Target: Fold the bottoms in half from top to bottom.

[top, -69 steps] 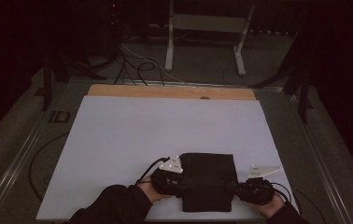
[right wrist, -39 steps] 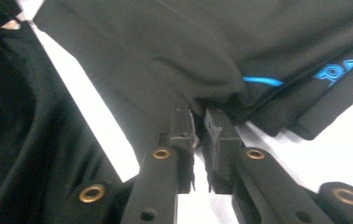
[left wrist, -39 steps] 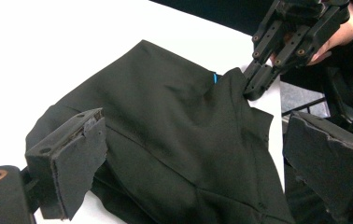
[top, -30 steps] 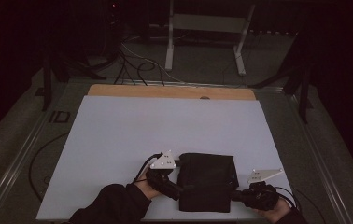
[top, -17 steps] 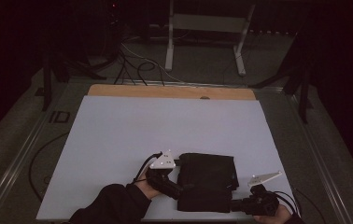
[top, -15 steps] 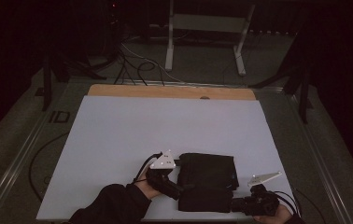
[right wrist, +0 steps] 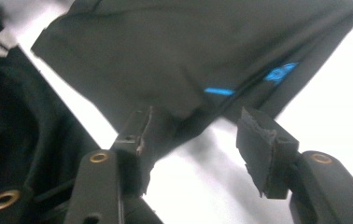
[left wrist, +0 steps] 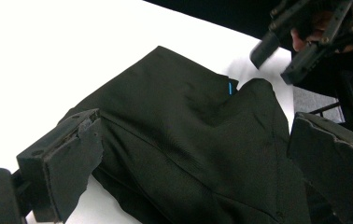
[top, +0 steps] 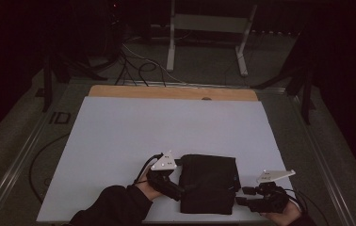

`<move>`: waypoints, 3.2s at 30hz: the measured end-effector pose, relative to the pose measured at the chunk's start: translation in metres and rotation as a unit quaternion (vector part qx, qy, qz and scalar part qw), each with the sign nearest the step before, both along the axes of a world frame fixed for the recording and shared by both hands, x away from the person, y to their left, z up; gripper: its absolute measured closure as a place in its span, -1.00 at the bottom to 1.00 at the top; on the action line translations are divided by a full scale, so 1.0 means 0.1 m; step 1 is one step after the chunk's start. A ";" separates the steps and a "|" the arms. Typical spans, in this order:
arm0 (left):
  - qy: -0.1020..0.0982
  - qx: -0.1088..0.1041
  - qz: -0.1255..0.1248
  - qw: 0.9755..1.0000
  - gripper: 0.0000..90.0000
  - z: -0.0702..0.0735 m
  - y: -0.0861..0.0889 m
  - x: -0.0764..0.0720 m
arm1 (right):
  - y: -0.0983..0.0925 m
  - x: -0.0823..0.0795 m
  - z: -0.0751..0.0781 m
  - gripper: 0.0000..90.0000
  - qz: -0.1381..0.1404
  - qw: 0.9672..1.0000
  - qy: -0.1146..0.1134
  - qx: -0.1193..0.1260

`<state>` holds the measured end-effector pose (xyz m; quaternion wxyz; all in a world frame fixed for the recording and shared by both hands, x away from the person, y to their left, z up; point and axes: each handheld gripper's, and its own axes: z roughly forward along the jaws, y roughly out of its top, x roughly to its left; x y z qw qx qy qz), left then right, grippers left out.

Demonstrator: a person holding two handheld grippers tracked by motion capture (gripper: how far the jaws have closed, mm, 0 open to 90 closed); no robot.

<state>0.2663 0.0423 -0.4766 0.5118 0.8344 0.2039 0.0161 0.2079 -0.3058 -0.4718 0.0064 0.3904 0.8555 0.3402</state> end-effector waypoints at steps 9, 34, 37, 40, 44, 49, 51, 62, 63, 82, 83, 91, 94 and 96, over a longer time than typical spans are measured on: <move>0.001 -0.007 0.009 1.000 -0.89 0.00 0.02 0.02 | 0.07 0.05 -0.22 1.00 0.004 0.998 -0.017 -0.068; 0.003 -0.006 0.007 1.000 -0.89 -0.02 0.01 0.00 | 0.13 -0.07 -0.20 0.99 0.004 0.999 0.020 -0.041; 0.004 -0.001 0.006 1.000 -0.90 -0.04 0.00 0.00 | 0.09 -0.06 -0.20 0.96 -0.015 0.999 0.008 -0.049; 0.006 0.002 0.004 1.000 -0.90 -0.06 -0.01 0.01 | 0.03 -0.02 -0.16 0.82 -0.043 0.997 -0.018 -0.055; 0.005 0.007 0.007 1.000 -0.92 -0.07 -0.02 0.03 | -0.02 0.05 -0.12 0.66 -0.073 0.995 -0.052 -0.051; 0.000 0.008 0.016 1.000 -0.93 -0.06 -0.01 0.07 | -0.02 0.12 -0.07 0.50 -0.094 0.991 -0.082 -0.042; -0.003 0.006 0.021 1.000 -0.93 -0.06 -0.01 0.10 | 0.02 0.17 -0.02 0.29 -0.094 0.990 -0.100 -0.037; -0.005 0.014 0.042 0.999 -0.95 -0.01 0.00 0.14 | 0.16 0.33 0.07 -0.44 -0.100 0.987 -0.125 -0.010; -0.006 0.016 0.047 0.999 -0.96 0.00 -0.01 0.14 | 0.16 0.34 0.07 -0.51 -0.101 0.987 -0.124 -0.008; 0.012 0.012 0.049 0.999 -0.97 -0.04 -0.08 0.27 | 0.20 0.53 -0.08 -0.77 -0.127 0.979 -0.161 -0.005; 0.015 0.015 0.049 0.999 -0.97 -0.06 -0.09 0.29 | 0.20 0.54 -0.09 -0.77 -0.127 0.979 -0.160 -0.006; 0.026 0.039 0.057 0.997 -0.97 -0.14 -0.11 0.35 | 0.21 0.60 -0.18 -0.77 -0.120 0.979 -0.164 -0.016; 0.032 0.047 0.055 0.997 -0.97 -0.16 -0.13 0.36 | 0.20 0.60 -0.18 -0.77 -0.124 0.980 -0.155 -0.009; 0.037 0.052 0.058 0.996 -0.97 -0.17 -0.14 0.37 | 0.19 0.61 -0.18 -0.78 -0.129 0.980 -0.154 -0.004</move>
